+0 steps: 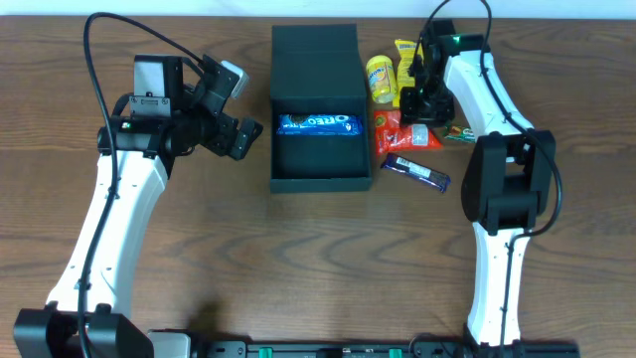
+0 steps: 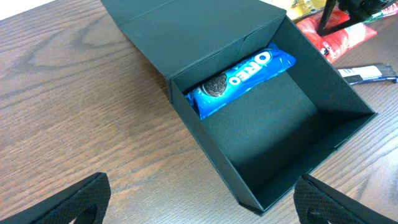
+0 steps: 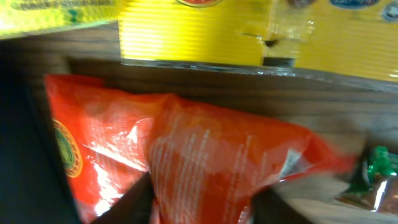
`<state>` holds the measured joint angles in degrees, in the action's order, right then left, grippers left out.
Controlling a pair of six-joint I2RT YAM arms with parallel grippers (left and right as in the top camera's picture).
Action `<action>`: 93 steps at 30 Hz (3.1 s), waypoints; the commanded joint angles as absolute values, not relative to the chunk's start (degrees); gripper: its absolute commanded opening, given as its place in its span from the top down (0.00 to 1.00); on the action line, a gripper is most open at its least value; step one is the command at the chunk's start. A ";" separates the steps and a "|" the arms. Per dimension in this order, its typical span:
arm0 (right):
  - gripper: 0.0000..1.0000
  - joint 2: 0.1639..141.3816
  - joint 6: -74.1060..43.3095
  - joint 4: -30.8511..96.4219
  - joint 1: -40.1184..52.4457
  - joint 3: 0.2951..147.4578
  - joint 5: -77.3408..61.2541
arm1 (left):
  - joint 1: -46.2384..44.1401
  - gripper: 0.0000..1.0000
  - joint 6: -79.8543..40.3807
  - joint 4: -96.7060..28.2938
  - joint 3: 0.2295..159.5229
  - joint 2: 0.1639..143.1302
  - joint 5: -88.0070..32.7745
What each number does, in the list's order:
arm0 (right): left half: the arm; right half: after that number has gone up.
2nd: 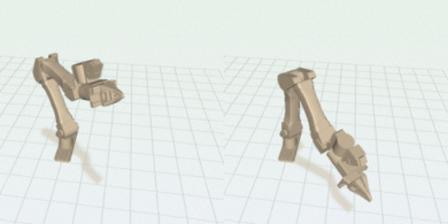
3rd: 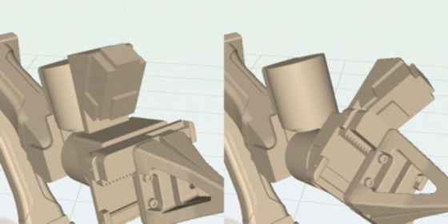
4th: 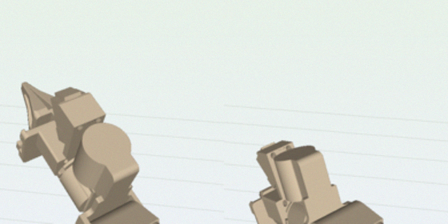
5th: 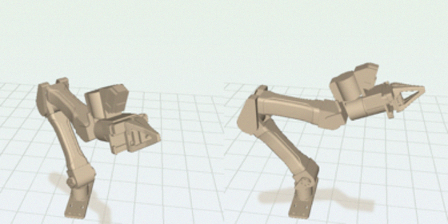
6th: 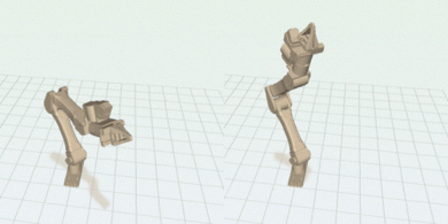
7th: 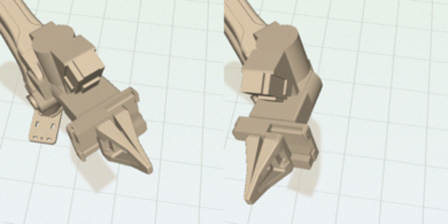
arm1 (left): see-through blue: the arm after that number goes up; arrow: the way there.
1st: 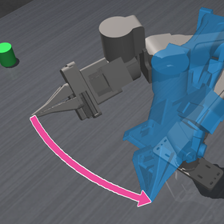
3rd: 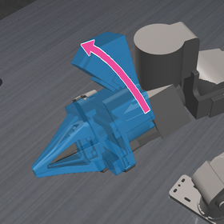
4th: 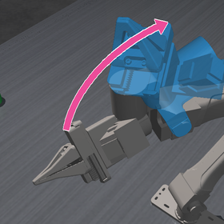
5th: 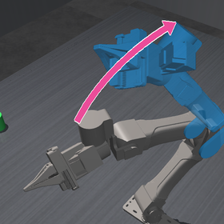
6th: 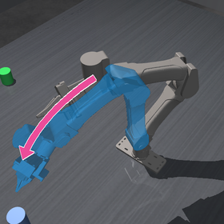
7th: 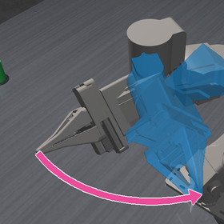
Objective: Pack container
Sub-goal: 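Move the right gripper back to the red snack bag and grasp it, then carry the red snack bag into the box beside the Oreo pack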
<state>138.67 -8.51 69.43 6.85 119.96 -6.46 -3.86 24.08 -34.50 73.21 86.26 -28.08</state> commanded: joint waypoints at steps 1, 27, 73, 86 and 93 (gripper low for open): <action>0.74 141.67 -8.75 69.58 7.97 118.76 -5.39 | -3.92 0.05 24.86 -34.63 74.39 86.78 -27.68; 0.99 124.64 -4.19 73.54 7.92 124.99 -5.67 | -3.77 0.05 24.86 -34.41 74.41 86.78 -25.91; 0.99 125.62 55.70 77.28 22.17 123.92 -23.75 | -2.57 0.05 24.69 -31.14 74.52 83.66 -19.09; 0.01 126.65 52.31 76.25 22.20 123.92 -23.81 | -2.57 0.05 24.64 -30.41 74.52 83.66 -19.11; 0.01 126.65 47.29 75.20 22.20 124.29 -23.88 | -2.59 0.05 24.58 -30.41 74.52 83.66 -19.11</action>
<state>126.61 51.09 75.31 22.04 123.70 -23.14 -2.79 24.08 -30.59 73.21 84.64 -19.27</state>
